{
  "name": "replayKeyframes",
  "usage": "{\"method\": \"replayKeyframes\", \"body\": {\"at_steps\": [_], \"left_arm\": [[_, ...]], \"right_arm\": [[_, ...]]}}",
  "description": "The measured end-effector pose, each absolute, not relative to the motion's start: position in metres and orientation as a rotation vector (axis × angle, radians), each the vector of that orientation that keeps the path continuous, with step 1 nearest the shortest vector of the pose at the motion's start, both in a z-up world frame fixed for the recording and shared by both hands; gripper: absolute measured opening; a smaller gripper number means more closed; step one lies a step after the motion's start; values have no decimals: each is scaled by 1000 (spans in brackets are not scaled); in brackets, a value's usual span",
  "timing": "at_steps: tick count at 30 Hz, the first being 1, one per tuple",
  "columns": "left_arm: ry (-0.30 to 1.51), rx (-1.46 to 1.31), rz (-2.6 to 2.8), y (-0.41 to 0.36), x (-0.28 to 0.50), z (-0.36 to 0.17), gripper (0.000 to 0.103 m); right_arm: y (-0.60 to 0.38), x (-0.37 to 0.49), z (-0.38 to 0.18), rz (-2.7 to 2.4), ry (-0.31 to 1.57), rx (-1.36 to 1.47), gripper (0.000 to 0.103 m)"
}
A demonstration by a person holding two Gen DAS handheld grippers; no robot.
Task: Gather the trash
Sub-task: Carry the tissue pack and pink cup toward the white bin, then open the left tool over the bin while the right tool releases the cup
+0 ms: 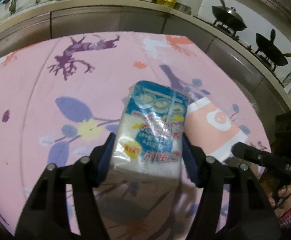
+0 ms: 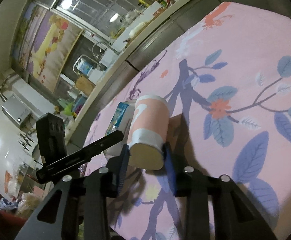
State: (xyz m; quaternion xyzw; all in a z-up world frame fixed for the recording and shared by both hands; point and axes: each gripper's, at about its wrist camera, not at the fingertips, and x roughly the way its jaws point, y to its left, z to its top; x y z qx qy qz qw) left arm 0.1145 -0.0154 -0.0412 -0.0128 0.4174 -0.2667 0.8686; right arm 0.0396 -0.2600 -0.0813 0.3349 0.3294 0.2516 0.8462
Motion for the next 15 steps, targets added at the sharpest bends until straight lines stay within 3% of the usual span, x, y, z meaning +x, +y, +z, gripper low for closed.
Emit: {"method": "replayKeyframes", "body": {"at_steps": [7, 15], "left_arm": [[875, -47, -647, -63, 126, -21, 61], [869, 43, -844, -208, 140, 3, 61]], "right_arm": [[-316, 27, -70, 417, 593, 743, 30], [-447, -14, -42, 86, 402, 669, 28]]}}
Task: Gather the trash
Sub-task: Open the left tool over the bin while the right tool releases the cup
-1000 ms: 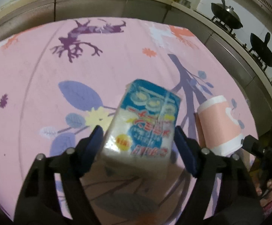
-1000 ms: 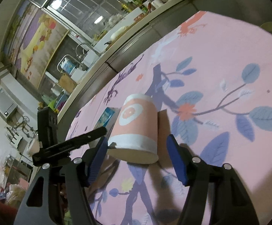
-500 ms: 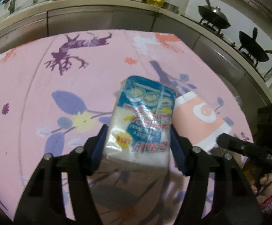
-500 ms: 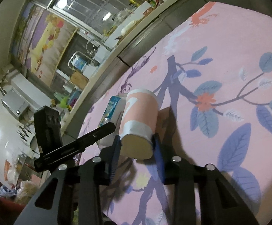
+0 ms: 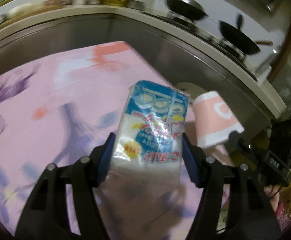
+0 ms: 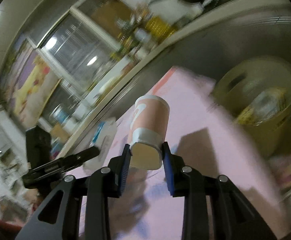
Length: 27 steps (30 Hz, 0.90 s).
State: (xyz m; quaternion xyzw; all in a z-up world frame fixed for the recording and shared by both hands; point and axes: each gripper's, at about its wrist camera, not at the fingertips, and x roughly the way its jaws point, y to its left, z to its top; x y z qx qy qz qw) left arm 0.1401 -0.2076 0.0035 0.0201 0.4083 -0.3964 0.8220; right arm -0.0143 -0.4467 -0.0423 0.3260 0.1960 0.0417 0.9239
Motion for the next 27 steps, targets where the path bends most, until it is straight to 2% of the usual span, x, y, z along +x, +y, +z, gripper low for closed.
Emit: {"method": "replayKeyframes", "body": {"at_steps": [5, 9, 16, 19, 20, 21, 22, 24, 27], "left_arm": [[934, 74, -965, -311, 156, 6, 61], [1054, 32, -1009, -384, 179, -6, 61], [1271, -161, -964, -437, 222, -60, 62], [1272, -156, -919, -444, 224, -73, 65], [1256, -131, -911, -447, 222, -72, 67], [1264, -105, -898, -453, 221, -73, 70], [1259, -74, -884, -457, 218, -72, 72], [1249, -28, -886, -463, 210, -72, 82], [1238, 24, -880, -470, 200, -70, 83]], "right_arm": [[-520, -16, -37, -133, 368, 558, 28], [-553, 0, -45, -258, 424, 403, 28], [-575, 30, -83, -301, 528, 276, 28], [-571, 40, -92, -299, 567, 242, 30], [-570, 42, -91, -294, 575, 234, 34], [-569, 45, -93, -293, 584, 214, 42], [-566, 47, -95, -299, 588, 194, 47], [-564, 48, -96, -304, 585, 172, 59], [-564, 45, -94, -299, 560, 183, 69]]}}
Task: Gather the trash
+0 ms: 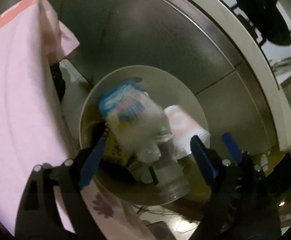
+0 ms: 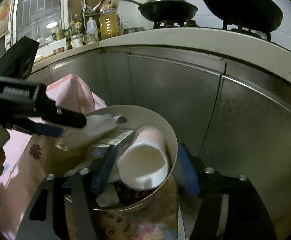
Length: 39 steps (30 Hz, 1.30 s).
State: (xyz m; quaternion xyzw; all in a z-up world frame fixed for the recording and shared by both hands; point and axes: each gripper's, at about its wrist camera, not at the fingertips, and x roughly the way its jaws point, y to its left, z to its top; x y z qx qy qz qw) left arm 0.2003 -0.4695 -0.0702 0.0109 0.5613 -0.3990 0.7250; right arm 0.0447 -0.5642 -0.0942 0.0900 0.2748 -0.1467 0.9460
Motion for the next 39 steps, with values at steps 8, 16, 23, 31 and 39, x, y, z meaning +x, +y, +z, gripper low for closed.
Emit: {"method": "replayKeyframes", "body": {"at_steps": [8, 16, 23, 31, 39], "left_arm": [[1137, -7, -870, -431, 185, -42, 83], [814, 204, -729, -366, 133, 3, 83], [668, 273, -577, -283, 103, 29, 88], [593, 241, -457, -186, 82, 48, 97], [544, 198, -435, -133, 58, 56, 97]], "right_arm": [[-571, 6, -73, -307, 420, 380, 70], [-533, -57, -60, -316, 277, 695, 71], [-468, -65, -35, -252, 291, 686, 72], [-397, -59, -12, -183, 349, 659, 75], [-343, -65, -2, -177, 391, 615, 75]]}}
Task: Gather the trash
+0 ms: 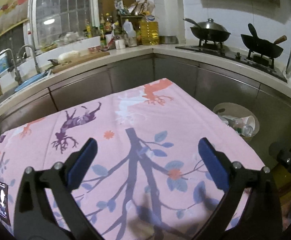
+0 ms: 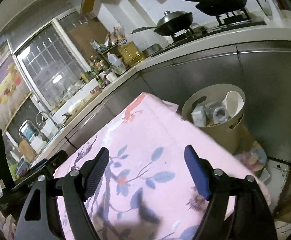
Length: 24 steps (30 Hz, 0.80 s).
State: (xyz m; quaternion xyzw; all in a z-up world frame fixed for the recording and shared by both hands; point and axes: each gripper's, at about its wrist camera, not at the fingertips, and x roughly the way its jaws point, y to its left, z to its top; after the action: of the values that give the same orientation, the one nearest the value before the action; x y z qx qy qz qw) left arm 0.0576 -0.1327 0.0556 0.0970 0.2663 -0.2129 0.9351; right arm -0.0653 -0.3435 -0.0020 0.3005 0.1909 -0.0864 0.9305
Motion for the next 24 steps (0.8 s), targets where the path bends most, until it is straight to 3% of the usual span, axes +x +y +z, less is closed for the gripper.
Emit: {"method": "replayKeyframes", "body": {"at_steps": [24], "left_arm": [[528, 251, -401, -134, 38, 56, 97]], "right_arm": [[-327, -72, -6, -186, 425, 633, 75]]}}
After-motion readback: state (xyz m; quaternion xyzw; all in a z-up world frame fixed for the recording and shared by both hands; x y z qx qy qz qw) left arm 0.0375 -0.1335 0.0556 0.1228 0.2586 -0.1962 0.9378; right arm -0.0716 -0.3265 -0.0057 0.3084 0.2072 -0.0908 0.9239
